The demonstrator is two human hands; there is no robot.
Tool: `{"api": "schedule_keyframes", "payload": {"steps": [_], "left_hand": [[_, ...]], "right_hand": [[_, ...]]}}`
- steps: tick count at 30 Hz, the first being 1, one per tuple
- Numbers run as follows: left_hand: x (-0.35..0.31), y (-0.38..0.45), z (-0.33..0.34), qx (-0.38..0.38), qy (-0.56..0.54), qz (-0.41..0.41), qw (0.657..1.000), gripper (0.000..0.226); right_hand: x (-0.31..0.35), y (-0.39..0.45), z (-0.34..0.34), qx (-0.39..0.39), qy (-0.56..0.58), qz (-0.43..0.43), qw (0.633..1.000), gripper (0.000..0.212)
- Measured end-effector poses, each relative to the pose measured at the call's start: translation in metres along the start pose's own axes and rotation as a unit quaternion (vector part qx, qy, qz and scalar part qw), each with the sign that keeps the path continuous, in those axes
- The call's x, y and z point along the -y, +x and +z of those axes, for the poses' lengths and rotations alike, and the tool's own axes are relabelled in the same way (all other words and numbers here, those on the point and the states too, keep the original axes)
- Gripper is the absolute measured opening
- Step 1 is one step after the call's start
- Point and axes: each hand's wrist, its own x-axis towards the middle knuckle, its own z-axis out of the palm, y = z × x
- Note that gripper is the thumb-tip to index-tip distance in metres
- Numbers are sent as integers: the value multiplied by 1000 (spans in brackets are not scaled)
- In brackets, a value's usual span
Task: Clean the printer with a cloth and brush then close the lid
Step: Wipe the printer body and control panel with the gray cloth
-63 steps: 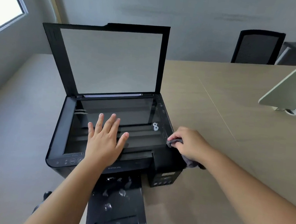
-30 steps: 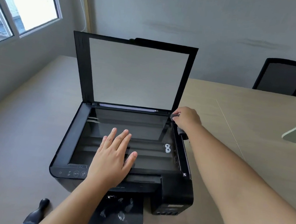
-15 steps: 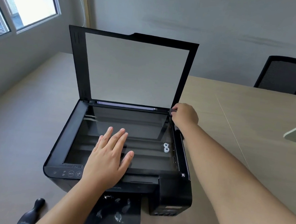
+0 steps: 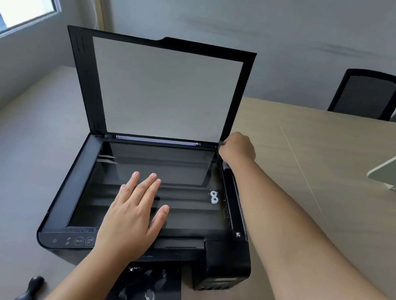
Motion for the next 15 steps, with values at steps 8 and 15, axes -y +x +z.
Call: {"api": "schedule_keyframes", "payload": {"steps": [8, 15], "left_hand": [[-3, 2, 1, 2, -6, 6, 1000, 66], [0, 0, 0, 0, -1, 2, 1000, 66]], "right_hand": [[-24, -18, -1, 12, -9, 27, 1000, 14], [-3, -5, -3, 6, 93, 73, 993, 32]]}}
